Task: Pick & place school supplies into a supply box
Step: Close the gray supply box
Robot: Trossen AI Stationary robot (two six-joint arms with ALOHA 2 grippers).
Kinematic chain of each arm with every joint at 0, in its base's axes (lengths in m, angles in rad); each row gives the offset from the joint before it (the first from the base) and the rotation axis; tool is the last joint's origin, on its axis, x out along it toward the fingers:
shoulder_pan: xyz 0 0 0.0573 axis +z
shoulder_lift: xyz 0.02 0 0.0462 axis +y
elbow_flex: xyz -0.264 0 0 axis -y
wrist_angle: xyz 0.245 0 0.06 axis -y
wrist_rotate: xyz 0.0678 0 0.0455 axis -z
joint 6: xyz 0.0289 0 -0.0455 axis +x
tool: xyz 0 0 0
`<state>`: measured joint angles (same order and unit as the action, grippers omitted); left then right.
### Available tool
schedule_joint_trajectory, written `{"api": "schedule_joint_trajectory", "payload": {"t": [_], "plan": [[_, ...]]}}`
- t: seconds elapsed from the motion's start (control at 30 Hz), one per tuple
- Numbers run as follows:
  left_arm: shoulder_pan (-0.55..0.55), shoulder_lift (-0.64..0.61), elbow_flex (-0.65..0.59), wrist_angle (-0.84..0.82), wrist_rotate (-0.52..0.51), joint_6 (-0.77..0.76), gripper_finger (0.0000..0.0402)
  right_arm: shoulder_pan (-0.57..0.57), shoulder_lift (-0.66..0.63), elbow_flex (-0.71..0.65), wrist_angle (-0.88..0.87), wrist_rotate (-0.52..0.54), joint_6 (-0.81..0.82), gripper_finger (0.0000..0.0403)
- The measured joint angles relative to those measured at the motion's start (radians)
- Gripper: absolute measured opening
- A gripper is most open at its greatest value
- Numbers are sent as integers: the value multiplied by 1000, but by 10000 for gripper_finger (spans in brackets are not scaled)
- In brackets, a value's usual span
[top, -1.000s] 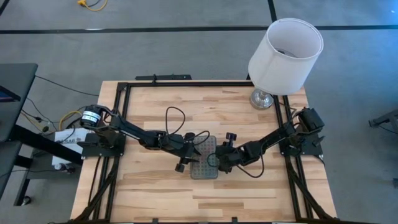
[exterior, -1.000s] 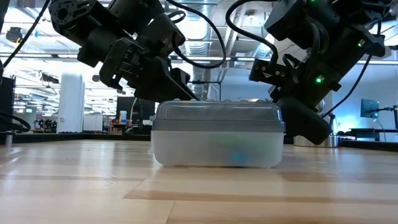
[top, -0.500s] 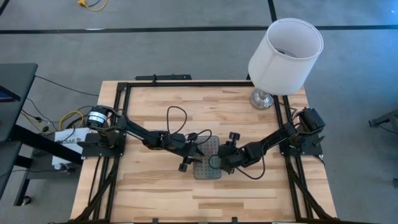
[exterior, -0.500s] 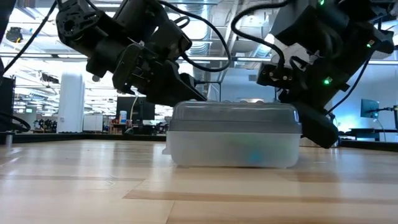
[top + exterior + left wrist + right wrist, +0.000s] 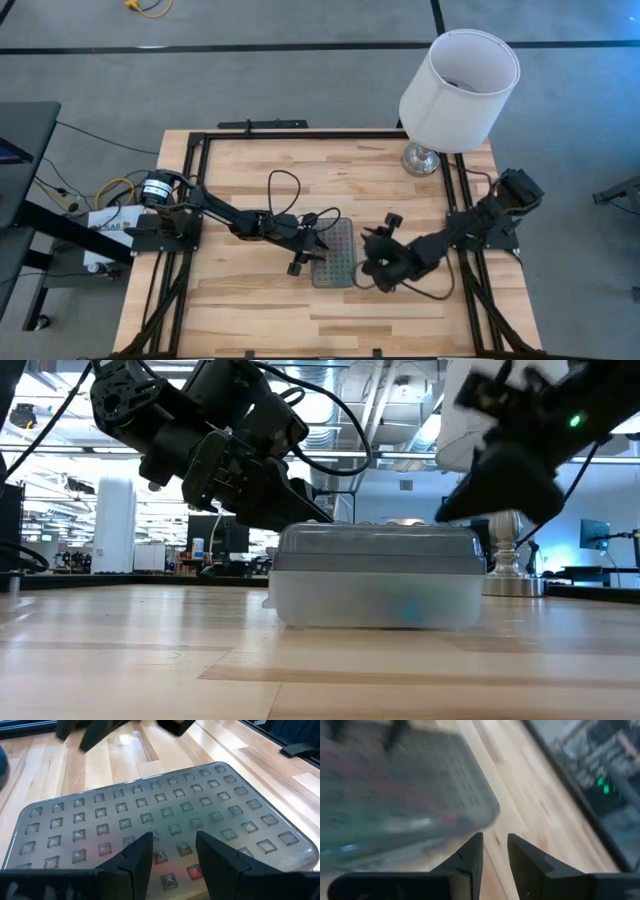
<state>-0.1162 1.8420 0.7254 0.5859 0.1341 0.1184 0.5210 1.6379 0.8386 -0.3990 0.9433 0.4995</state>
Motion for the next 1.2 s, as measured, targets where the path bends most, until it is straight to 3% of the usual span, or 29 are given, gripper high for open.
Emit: {"api": "schedule_joint_trajectory", "payload": {"t": [0.2, 0.43, 0.77, 1.03, 1.2], "plan": [[0, 1, -1, 4, 0, 0, 146, 54, 3, -19, 263, 13, -233, 85], [0, 1, -1, 5, 1, 0, 146, 2, 6, -111, 576, -196, -413, 85], [0, 1, -1, 5, 1, 0, 146, -77, 6, -160, 625, -336, -360, 85], [0, 1, -1, 7, 1, 1, 146, -80, 5, -183, 653, -339, -351, 85], [0, 2, -2, 21, 1, 7, 146, -58, 5, -190, 705, -309, -467, 85]]}}
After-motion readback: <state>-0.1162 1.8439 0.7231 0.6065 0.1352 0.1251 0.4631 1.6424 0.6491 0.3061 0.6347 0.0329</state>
